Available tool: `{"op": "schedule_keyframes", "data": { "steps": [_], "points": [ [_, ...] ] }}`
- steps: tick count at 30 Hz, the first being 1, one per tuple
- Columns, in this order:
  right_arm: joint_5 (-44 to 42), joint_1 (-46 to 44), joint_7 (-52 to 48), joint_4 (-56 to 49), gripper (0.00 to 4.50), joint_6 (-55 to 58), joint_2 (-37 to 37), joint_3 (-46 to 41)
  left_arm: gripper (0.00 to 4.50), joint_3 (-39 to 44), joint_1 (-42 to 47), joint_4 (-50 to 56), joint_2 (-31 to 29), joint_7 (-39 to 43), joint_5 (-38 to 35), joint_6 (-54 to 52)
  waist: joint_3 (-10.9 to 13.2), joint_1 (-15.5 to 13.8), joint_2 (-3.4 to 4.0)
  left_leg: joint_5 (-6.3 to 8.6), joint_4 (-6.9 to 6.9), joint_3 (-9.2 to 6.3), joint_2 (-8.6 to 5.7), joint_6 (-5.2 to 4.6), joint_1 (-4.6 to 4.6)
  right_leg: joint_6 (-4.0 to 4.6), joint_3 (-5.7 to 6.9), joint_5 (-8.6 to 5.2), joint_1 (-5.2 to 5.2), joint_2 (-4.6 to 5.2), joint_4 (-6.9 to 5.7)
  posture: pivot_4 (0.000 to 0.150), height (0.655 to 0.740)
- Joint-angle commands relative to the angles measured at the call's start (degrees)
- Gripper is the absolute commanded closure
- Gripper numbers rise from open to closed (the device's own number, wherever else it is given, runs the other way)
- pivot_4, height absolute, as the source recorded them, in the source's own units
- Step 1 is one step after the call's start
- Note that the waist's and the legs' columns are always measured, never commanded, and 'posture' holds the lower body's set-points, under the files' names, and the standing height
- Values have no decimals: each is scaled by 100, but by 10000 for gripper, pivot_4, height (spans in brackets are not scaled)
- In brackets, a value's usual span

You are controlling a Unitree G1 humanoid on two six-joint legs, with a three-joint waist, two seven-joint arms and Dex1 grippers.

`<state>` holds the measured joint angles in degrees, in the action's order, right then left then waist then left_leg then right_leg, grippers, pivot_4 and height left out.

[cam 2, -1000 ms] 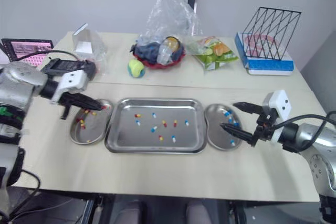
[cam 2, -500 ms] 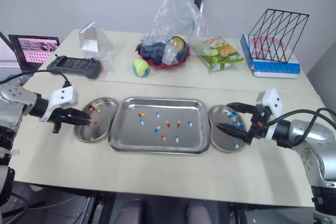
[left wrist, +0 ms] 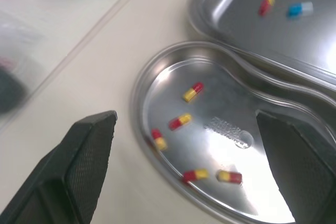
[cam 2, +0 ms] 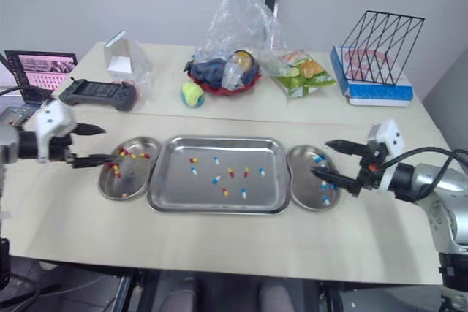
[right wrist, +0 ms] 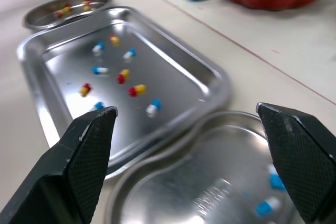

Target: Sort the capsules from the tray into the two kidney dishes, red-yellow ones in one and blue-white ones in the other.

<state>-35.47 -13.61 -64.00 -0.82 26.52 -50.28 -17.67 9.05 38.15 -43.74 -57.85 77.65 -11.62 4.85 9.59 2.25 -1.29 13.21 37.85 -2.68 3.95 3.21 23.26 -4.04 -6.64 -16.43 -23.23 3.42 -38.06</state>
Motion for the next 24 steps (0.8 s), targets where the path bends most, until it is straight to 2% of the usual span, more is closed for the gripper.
{"op": "schedule_keyframes", "data": {
  "steps": [1, 6, 13, 24],
  "points": [
    [-13, -107, -207, 429, 0, -230, -131, -323, 483, 870, -414, -109, -407, 25, -563, -37, 0, 17, 0, 0, 0, -1, 0, 0, 0, 0, 1, 0, 0, 0, -2, 1500, 7180],
    [228, -244, -312, 1309, 0, -581, -138, -410, 483, 1999, -1601, -149, -595, 84, -1228, -332, 1, 49, 4, 0, -5, 0, 0, -1, -6, 3, 0, -3, 0, -1, -3, 1500, 7180],
    [407, -583, -354, 2106, 0, -1016, -19, -379, 483, 3015, -2822, 710, -128, -440, -1774, -508, 1, -6, 5, 1, -6, 1, 1, 1, -6, 5, 4, -5, 5, 3, -4, 1500, 7180],
    [487, -713, -377, 2268, 0, -1142, 84, -325, 483, 3289, -3532, 1505, 298, -885, -1980, -671, 1, 22, 5, 2, -7, 1, 1, 1, -8, 6, 4, -5, 5, 2, -2, 1500, 7180]
  ]
}}
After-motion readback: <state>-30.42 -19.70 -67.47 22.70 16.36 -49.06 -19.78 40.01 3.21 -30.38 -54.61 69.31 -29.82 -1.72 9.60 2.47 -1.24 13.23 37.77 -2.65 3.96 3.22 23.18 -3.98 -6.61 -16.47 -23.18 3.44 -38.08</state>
